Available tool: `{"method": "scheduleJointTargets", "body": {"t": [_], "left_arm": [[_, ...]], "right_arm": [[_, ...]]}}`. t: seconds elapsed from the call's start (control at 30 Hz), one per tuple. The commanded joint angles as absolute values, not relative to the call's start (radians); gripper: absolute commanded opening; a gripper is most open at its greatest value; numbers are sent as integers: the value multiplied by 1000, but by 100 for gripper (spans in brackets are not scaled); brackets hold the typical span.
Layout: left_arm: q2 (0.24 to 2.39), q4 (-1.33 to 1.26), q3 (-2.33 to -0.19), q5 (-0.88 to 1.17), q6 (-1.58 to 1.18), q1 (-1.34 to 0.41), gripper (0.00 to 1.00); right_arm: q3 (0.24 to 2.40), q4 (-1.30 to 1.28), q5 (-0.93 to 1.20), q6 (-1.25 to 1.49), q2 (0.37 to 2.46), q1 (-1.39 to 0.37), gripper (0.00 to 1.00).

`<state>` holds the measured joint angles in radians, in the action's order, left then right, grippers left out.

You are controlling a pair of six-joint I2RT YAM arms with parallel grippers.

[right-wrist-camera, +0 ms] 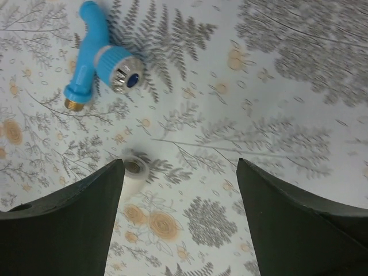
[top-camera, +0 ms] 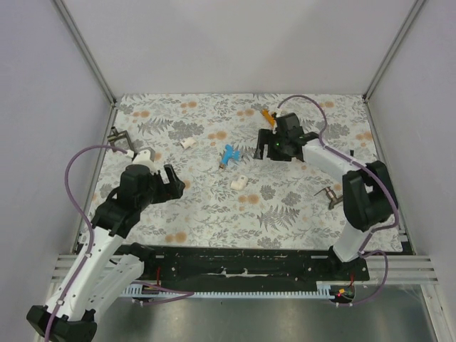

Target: Install the water faucets

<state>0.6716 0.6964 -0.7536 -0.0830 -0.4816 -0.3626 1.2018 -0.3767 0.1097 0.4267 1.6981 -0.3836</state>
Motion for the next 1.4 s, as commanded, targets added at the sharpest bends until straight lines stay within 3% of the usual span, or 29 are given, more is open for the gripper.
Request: {"method": "scheduleJointTargets", "body": {"t": [0.0,0.33,0.6,0.93,1.03,1.27,1.37], "left_arm": [[681,652,-746,-17,-506,-365,94],[706,660,-746,-18,-506,-365,94],[718,652,-738,-17,-506,-367,94],[730,634,-727,26,-512,-367,94],[733,632,-729,37,-515,-365,94],[726,634,-732,49,-526,-367,93],[716,632,-730,49,-528,-367,93]], "right_arm": [[1342,-223,205,397,1827,-432,86],[1552,-218,229,336,2095,-500,82],[1586,-270,328,252,2164,-525,80],[1621,-341,269,190,2214,-557,71],[1621,-339,242,186,2214,-561,65],[1591,-334,195,204,2168,-566,35],[1531,-336,141,235,2109,-571,30]]}}
